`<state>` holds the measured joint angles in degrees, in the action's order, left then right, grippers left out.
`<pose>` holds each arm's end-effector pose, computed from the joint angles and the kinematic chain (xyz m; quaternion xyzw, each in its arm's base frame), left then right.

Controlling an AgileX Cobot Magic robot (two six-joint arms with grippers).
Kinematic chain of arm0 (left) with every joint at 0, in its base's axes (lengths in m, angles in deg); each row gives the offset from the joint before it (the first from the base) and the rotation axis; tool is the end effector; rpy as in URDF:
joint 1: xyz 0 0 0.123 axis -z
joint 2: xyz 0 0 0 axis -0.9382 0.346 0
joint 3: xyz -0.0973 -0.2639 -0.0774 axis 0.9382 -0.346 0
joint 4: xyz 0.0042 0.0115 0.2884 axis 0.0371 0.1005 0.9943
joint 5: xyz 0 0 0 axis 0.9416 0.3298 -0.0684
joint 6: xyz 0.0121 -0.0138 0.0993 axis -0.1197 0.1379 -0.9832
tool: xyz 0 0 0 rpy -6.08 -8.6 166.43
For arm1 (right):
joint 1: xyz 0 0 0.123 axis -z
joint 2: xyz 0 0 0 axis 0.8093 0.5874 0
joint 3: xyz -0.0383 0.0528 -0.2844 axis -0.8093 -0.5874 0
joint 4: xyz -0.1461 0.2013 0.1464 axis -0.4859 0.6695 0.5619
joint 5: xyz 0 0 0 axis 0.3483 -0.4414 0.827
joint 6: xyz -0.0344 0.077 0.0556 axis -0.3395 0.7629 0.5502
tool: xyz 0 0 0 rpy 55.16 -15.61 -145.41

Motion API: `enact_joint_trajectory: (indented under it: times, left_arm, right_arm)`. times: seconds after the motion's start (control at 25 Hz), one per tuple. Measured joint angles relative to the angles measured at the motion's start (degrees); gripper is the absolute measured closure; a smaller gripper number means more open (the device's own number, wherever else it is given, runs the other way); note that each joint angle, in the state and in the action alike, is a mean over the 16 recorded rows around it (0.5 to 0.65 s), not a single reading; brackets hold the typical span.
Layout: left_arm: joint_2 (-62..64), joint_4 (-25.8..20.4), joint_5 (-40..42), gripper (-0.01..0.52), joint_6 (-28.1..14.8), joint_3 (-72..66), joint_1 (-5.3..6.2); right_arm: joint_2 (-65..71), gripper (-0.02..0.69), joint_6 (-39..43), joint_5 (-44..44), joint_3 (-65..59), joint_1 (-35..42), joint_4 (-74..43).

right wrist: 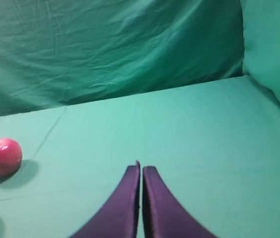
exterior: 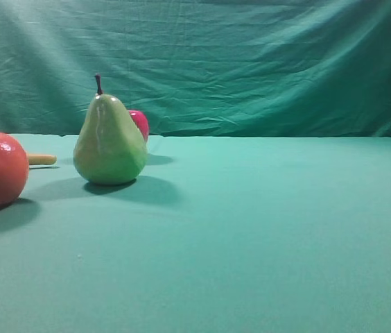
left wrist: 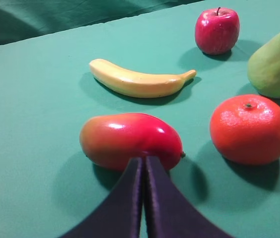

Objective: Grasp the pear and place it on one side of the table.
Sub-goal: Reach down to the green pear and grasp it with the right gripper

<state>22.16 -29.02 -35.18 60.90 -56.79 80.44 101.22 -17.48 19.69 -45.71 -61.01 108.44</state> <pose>0.0924 -0.0107 0.1737 0.0966 0.7896 0.0019 0.6059 0.1197 0.0205 0.2373 0.0207 0.7671 0.1317 0.6275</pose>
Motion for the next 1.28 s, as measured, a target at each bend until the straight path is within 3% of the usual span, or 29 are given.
enact_joint_trajectory:
  times: [0.36,0.76,0.96,1.28]
  left_arm:
    - [0.00,0.00,0.00,0.514,0.00,0.00,0.00]
    - [0.00,0.00,0.00,0.514,0.00,0.00,0.00]
    - [0.00,0.00,0.00,0.514,0.00,0.00,0.00]
    - [0.00,0.00,0.00,0.514,0.00,0.00,0.00]
  right_arm:
    - [21.74,0.665,-9.60,6.86,14.15,-4.66,0.06]
    - [47.05,0.637,-22.69,11.06,31.36,-20.24,0.06]
    - [58.98,0.526,-25.42,10.82,39.35,-28.26,0.06]
    - [74.48,0.209,-27.84,12.07,51.37,-36.11,0.06]
